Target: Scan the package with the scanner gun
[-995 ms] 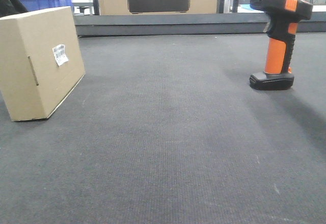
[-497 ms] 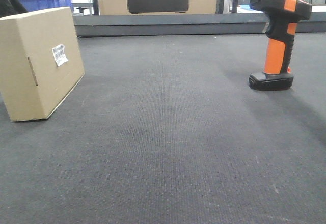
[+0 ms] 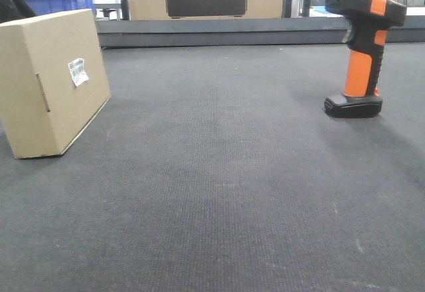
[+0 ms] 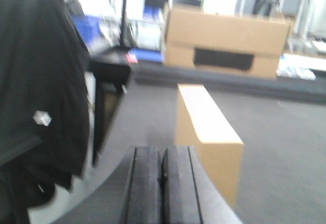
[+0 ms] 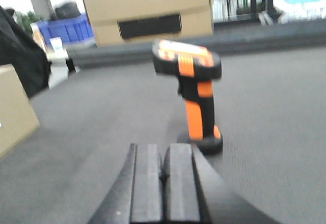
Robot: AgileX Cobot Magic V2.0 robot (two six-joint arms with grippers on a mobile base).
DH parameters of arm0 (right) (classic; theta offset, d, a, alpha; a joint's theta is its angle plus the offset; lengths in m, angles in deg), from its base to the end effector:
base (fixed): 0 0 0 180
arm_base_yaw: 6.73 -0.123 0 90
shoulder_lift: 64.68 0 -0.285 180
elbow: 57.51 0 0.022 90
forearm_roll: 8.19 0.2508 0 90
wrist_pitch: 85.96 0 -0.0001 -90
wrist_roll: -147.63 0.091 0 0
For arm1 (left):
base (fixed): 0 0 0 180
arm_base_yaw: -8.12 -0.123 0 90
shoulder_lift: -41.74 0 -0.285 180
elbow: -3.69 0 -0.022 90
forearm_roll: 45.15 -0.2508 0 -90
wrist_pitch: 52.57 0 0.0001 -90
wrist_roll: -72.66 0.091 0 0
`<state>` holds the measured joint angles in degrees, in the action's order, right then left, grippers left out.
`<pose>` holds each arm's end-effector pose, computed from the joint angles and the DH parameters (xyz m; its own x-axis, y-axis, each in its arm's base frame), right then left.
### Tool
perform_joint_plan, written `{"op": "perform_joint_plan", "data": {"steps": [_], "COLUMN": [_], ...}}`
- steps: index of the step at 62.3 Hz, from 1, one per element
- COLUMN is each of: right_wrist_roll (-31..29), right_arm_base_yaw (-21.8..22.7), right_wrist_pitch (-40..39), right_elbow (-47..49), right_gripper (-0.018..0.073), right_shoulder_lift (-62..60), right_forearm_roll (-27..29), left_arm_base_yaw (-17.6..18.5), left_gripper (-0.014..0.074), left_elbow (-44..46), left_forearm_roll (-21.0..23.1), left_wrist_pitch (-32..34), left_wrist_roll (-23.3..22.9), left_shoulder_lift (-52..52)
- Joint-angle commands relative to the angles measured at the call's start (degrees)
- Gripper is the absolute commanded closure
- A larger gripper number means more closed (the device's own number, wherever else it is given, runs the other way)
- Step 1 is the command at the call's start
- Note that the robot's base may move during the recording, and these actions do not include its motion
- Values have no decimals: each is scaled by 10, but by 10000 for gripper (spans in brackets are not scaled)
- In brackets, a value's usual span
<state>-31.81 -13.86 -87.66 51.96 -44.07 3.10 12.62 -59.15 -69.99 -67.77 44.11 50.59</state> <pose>0.0749 0.0089 0.2411 -0.0154 0.2049 -0.9787 -0.1177 0.9716 0.2053 0.0404 0.0069 0.2735 0.0797 -0.0841 -0.9933 -0.0253 0.9959 -0.0864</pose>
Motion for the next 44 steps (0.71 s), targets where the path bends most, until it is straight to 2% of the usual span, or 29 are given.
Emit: {"op": "perform_joint_plan", "data": {"steps": [1, 10, 17, 25, 44], "right_wrist_roll": [-6, -6, -6, -6, -6], "right_arm_base_yaw": [0, 0, 0, 0, 0], "right_wrist_pitch": [-4, 17, 82, 173, 176], "right_elbow": [8, 33, 63, 92, 93], "right_gripper": [727, 727, 727, 727, 727], "right_shoulder_lift": [-25, -54, -57, -57, -57], "right_forearm_roll": [-7, -9, -15, -83, -84], "left_arm_base_yaw": [-1, -1, -1, -1, -1], "left_gripper": [707, 707, 707, 707, 707], "left_elbow": [-1, -1, -1, -1, -1], "left_forearm_roll": [-15, -14, -14, -14, -14], "left_wrist_pitch": [-11, -13, -13, -13, -13], "left_wrist_roll": [-2, -2, -2, -2, -2], "left_shoulder_lift": [-11, -11, -11, -11, -11]}}
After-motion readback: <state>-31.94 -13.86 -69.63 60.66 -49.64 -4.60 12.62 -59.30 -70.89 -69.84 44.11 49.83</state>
